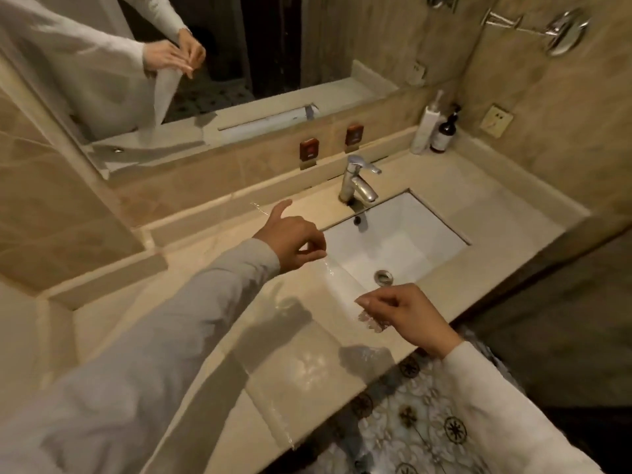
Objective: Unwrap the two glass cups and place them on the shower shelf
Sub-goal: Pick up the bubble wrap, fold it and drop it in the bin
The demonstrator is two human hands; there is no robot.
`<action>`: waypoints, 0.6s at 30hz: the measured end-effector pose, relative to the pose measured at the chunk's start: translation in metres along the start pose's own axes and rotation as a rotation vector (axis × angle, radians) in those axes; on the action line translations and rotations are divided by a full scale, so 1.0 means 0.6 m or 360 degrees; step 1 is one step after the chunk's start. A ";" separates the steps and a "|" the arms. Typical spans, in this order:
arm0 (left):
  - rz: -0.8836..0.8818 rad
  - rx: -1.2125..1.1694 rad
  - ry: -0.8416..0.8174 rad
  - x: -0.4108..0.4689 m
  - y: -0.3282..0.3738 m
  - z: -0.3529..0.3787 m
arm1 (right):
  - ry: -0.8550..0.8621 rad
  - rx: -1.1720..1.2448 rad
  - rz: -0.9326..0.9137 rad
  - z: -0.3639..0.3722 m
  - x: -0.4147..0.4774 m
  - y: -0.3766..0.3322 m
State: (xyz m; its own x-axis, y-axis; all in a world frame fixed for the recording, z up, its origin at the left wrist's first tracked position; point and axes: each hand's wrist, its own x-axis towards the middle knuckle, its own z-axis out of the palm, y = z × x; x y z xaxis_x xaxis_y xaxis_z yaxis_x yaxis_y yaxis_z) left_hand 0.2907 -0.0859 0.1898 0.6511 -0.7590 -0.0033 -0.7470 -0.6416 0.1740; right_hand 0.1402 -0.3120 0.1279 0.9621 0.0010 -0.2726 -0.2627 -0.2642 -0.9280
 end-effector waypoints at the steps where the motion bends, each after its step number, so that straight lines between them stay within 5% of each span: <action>1: -0.0005 0.0004 -0.0013 0.014 0.013 -0.005 | 0.0025 0.0016 0.0021 -0.022 -0.022 0.014; 7: -0.0001 0.0081 0.0041 0.097 0.129 -0.024 | 0.0173 0.0111 0.0063 -0.144 -0.158 0.098; 12: 0.0283 0.0373 0.0033 0.159 0.301 -0.015 | -0.0191 -0.0255 0.0168 -0.243 -0.247 0.141; 18: 0.0830 0.0518 0.0099 0.224 0.526 0.011 | 0.0421 0.0083 -0.0010 -0.319 -0.278 0.090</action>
State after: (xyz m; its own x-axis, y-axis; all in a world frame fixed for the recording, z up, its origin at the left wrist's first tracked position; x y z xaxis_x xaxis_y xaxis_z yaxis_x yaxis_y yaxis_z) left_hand 0.1416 -0.3908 0.2376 0.1884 -0.9803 0.0601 -0.9654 -0.1960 -0.1721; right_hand -0.0208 -0.5109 0.1717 0.9476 -0.2513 -0.1975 -0.2536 -0.2149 -0.9432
